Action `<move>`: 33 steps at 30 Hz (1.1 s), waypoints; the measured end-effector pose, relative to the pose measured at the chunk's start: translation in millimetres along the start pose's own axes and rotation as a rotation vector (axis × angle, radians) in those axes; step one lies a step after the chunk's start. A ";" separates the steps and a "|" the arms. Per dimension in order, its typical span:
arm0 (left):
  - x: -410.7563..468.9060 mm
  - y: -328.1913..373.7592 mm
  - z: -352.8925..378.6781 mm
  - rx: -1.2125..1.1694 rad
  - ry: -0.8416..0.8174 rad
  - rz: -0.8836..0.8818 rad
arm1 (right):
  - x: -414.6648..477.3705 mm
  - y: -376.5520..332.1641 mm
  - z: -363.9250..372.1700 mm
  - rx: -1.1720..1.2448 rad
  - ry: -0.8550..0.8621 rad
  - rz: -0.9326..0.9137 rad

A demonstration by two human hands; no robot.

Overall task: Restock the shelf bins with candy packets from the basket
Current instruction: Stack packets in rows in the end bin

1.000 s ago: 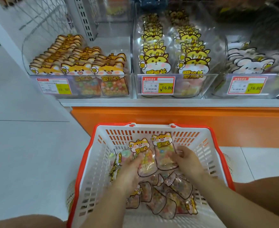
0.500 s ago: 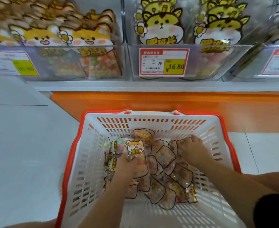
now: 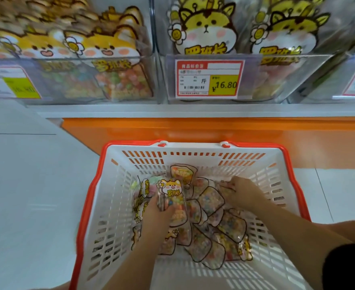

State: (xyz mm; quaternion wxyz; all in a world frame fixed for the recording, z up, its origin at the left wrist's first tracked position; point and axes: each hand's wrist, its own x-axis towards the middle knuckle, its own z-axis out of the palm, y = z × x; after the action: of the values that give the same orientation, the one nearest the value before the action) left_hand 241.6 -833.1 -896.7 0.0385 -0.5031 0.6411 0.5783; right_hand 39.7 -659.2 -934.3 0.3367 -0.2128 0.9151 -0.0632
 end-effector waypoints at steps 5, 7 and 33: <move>-19.6 16.6 -2.5 -0.047 -0.026 0.063 | -44.7 -37.7 -24.6 0.060 0.223 -0.323; -31.5 26.0 -2.1 -0.147 -0.028 0.069 | -72.0 -57.4 -24.8 0.045 0.377 -0.498; -165.1 164.8 -93.6 -0.507 -0.244 0.573 | -225.1 -163.4 -142.5 0.384 0.769 -1.033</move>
State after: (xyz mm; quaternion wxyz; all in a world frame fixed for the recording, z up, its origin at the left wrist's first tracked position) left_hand 258.8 -835.9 -646.0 -0.1735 -0.2252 0.5832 0.7609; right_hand 158.4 -713.2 -650.3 -0.0546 -0.5220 0.7230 -0.4493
